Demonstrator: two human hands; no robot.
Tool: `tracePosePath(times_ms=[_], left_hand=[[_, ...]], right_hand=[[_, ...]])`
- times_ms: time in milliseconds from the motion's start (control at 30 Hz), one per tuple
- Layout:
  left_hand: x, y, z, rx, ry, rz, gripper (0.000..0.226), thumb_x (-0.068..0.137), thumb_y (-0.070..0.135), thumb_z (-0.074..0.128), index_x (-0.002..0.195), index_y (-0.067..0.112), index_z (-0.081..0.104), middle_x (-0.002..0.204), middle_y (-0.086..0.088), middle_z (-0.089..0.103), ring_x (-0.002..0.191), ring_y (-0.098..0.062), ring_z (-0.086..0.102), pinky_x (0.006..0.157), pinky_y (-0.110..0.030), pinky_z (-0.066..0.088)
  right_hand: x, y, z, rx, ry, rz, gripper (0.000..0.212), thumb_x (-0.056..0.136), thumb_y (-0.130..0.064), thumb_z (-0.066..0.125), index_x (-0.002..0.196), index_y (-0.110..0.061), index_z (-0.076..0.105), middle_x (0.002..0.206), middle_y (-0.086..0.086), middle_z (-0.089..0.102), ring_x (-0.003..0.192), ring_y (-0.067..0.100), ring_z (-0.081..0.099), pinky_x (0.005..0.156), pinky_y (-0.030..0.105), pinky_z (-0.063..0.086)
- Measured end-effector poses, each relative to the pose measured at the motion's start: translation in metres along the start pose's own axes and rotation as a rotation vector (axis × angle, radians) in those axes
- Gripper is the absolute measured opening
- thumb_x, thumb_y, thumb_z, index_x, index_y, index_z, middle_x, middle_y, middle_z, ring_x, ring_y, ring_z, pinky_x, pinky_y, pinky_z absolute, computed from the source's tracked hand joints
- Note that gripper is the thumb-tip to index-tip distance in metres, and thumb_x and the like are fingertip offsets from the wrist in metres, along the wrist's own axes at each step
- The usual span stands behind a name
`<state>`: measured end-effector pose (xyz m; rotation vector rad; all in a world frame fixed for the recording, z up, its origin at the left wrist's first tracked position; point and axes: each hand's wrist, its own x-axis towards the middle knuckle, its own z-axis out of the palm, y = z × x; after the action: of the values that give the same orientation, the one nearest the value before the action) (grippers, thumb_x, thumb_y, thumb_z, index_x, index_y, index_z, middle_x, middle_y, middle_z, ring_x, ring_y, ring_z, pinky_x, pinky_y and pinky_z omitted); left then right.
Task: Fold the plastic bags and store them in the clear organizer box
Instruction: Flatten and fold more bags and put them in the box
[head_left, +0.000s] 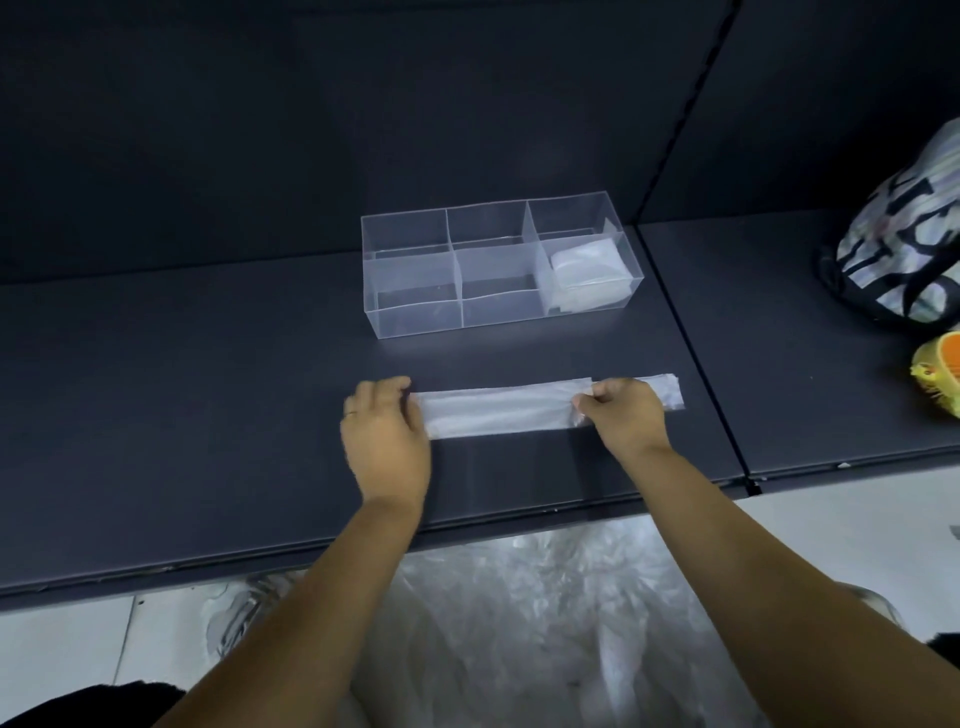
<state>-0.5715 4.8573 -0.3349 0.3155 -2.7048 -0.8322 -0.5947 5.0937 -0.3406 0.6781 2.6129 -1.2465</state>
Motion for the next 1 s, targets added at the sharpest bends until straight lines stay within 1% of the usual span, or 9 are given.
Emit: tracePosePath(times_ms=[100,167,267,367,433,500,633,800,1000], left_hand=[[-0.028,0.013,0.018,0.071,-0.174,0.416,0.033,0.089,0.007,0.059,0.121,0.002,0.061,0.125,-0.016,0.060,0.116,-0.037,0.056,0.104,-0.045,0.040],[-0.042,0.012,0.029,0.177,-0.426,0.406,0.056,0.100,0.037,0.037,0.148,0.009,0.030,0.156,-0.009,0.026,0.145,-0.027,0.019,0.120,-0.040,0.009],[-0.054,-0.001,0.041,0.439,-0.536,0.394,0.074,0.088,0.060,-0.009,0.148,0.018,-0.017,0.159,-0.001,-0.017,0.145,-0.022,-0.021,0.117,-0.040,-0.016],[-0.055,-0.003,0.044,0.502,-0.544,0.384,0.075,0.085,0.060,-0.014,0.147,0.018,-0.022,0.156,-0.001,-0.024,0.142,-0.023,-0.027,0.115,-0.043,-0.019],[-0.055,-0.002,0.045,0.509,-0.561,0.384,0.071,0.087,0.058,-0.012,0.145,0.018,-0.026,0.155,-0.001,-0.028,0.138,-0.023,-0.034,0.114,-0.046,-0.021],[-0.055,-0.003,0.044,0.508,-0.570,0.382,0.067,0.088,0.055,-0.012,0.142,0.020,-0.031,0.154,0.000,-0.030,0.136,-0.022,-0.038,0.112,-0.048,-0.022],[-0.055,0.000,0.041,0.487,-0.535,0.369,0.073,0.086,0.061,-0.012,0.147,0.021,-0.015,0.155,0.003,-0.020,0.143,-0.025,-0.022,0.114,-0.050,-0.017],[-0.054,0.002,0.040,0.497,-0.521,0.391,0.074,0.089,0.061,-0.005,0.150,0.018,-0.002,0.160,-0.002,0.002,0.147,-0.028,-0.005,0.117,-0.053,-0.004],[-0.054,-0.001,0.041,0.530,-0.529,0.388,0.076,0.082,0.062,-0.020,0.146,0.021,-0.019,0.159,0.000,-0.014,0.145,-0.026,-0.019,0.116,-0.051,-0.011]], right_hand=[[0.000,-0.002,0.001,-0.023,0.029,0.003,0.015,0.087,-0.020,0.065,0.082,-0.006,0.069,0.085,0.010,0.071,0.087,0.023,0.064,0.076,0.027,0.047],[-0.001,-0.006,0.001,-0.054,0.026,0.003,0.016,0.088,-0.018,0.064,0.082,-0.004,0.068,0.086,0.013,0.071,0.089,0.027,0.064,0.079,0.032,0.051],[-0.010,-0.014,0.002,-0.214,0.145,-0.047,0.016,0.087,-0.014,0.063,0.100,-0.006,0.065,0.101,0.014,0.066,0.100,0.031,0.059,0.085,0.037,0.048],[-0.033,-0.023,0.022,-0.332,0.290,-0.499,0.037,0.083,-0.006,0.061,0.119,-0.010,0.060,0.118,0.014,0.057,0.109,0.033,0.053,0.097,0.042,0.042],[-0.048,-0.023,0.045,-0.305,-0.022,-0.726,0.042,0.092,-0.010,0.051,0.134,-0.009,0.052,0.138,0.013,0.050,0.129,0.029,0.044,0.112,0.039,0.031],[-0.054,-0.010,0.060,-0.421,-0.266,-0.750,0.049,0.103,-0.026,0.034,0.150,-0.015,0.027,0.158,0.004,0.024,0.147,0.015,0.013,0.121,0.031,0.003],[-0.030,0.027,0.040,-0.667,-0.213,-0.708,0.062,0.100,-0.049,0.017,0.153,-0.021,0.001,0.161,-0.005,-0.008,0.141,0.003,-0.021,0.114,0.025,-0.020],[0.001,0.064,-0.020,-0.728,-0.093,-0.530,0.065,0.099,-0.049,0.024,0.153,-0.018,0.003,0.161,-0.003,-0.005,0.147,0.011,-0.010,0.116,0.027,-0.014],[0.029,0.064,-0.067,-0.397,0.148,-0.342,0.038,0.097,-0.023,0.051,0.132,-0.008,0.055,0.140,0.009,0.047,0.128,0.031,0.041,0.108,0.037,0.029]])
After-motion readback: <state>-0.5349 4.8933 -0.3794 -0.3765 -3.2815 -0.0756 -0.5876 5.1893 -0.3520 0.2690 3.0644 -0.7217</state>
